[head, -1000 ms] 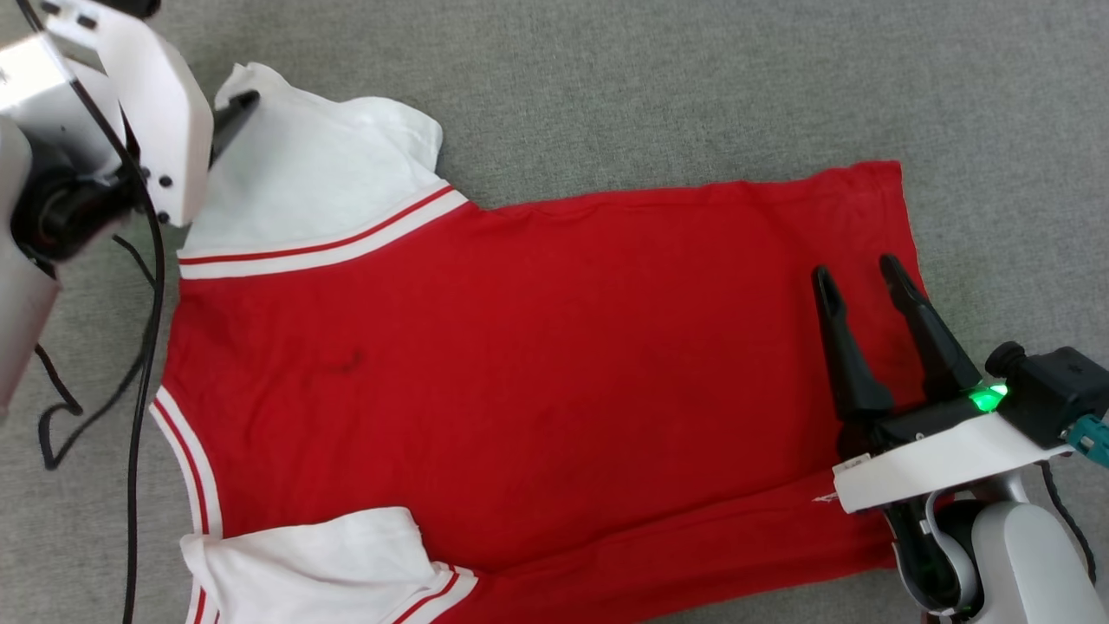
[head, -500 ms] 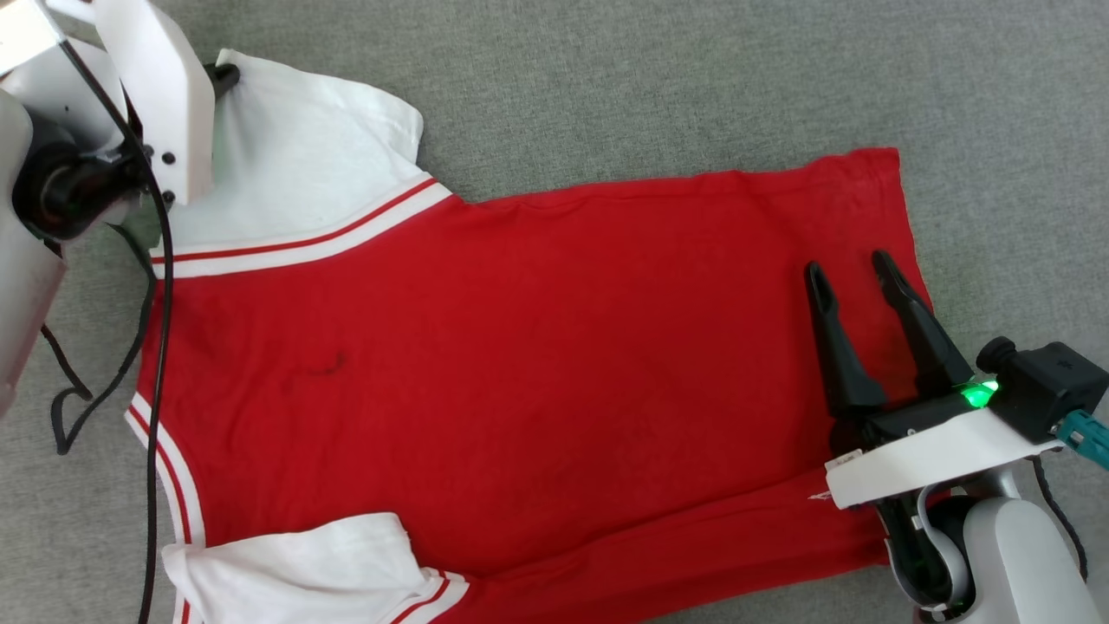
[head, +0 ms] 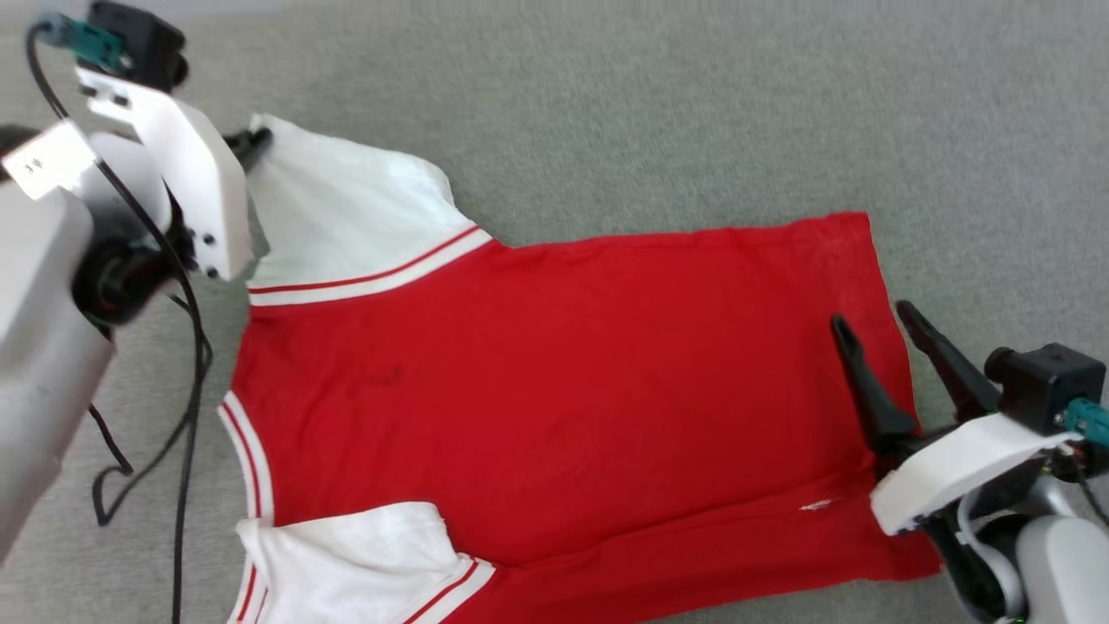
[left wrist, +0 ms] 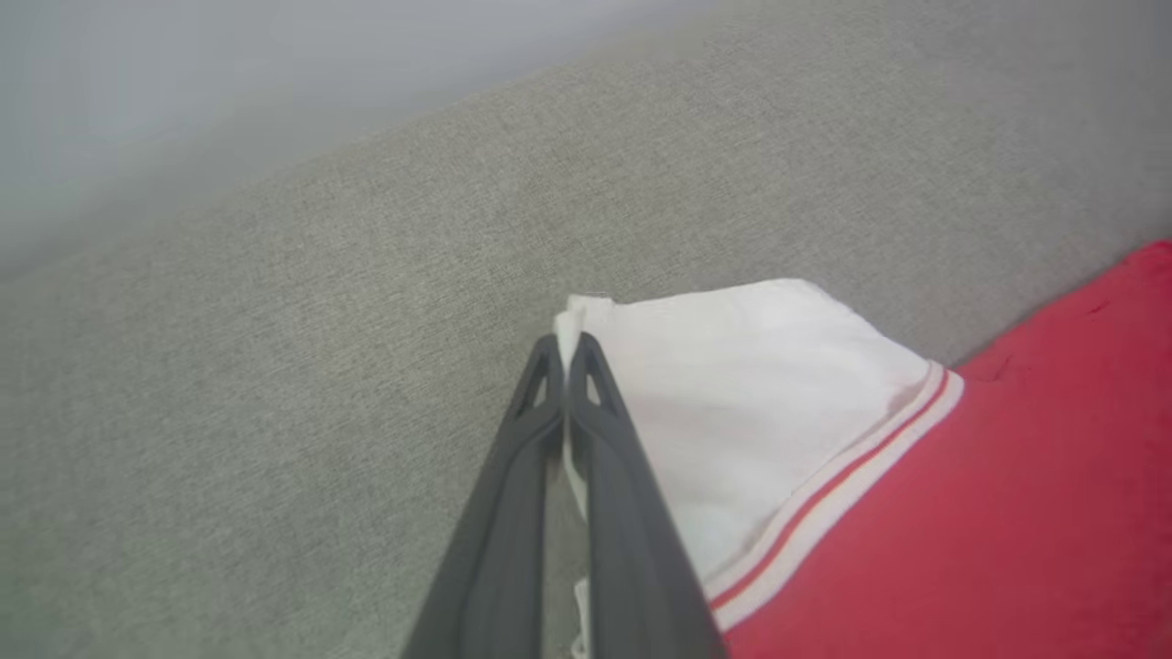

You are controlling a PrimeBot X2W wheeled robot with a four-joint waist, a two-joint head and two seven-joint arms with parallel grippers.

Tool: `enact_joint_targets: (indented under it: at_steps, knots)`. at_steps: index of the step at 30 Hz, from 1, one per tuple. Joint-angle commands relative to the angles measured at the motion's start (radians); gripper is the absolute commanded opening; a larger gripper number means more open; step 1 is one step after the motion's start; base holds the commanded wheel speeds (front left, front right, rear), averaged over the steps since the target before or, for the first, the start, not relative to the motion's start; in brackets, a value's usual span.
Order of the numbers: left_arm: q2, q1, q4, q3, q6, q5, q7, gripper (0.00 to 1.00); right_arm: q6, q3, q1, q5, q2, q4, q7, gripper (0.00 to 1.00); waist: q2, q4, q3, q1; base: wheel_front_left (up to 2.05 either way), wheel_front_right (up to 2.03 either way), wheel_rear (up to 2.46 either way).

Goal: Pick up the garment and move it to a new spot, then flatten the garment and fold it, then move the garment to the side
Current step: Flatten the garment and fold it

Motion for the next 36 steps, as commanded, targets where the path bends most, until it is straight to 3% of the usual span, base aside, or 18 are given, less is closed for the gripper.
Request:
enact_joint_targets:
  at_steps: [1, 10, 15, 24, 36]
  knots:
    - [0.0, 0.031, -0.023, -0.005, 0.0, -0.002, -0.01, 0.0, -0.001, -0.013, 0.005, -0.006, -0.022, -0.004, 0.035, 1.0, 0.0, 0.033, -0.049, 0.0001, 0.0, 0.0, 0.0]
    - [0.06, 0.164, -0.304, -0.012, 0.062, 0.004, -0.059, 0.0, -0.001, -0.055, -0.115, -0.034, -0.171, 0.01, 0.417, 1.0, 0.0, 0.094, -0.077, 0.0001, 0.0, 0.0, 0.0]
    - [0.091, 0.209, -0.451, -0.011, 0.104, 0.018, -0.07, 0.0, -0.001, -0.013, -0.218, -0.01, -0.251, 0.074, 0.566, 1.0, 0.0, 0.127, -0.055, 0.0001, 0.0, 0.0, 0.0]
    - [0.099, 0.248, -0.592, -0.014, 0.149, 0.041, -0.098, 0.0, -0.001, 0.036, -0.379, 0.015, -0.322, 0.239, 0.677, 1.0, 0.0, 0.186, 0.005, 0.0001, 0.0, 0.0, 0.0]
    - [0.076, 0.233, -0.623, -0.03, 0.142, 0.061, -0.118, 0.0, 0.001, 0.185, -0.393, 0.09, -0.361, 0.374, 0.812, 1.0, 0.0, 0.246, 0.051, 0.0001, 0.0, 0.0, 0.0]
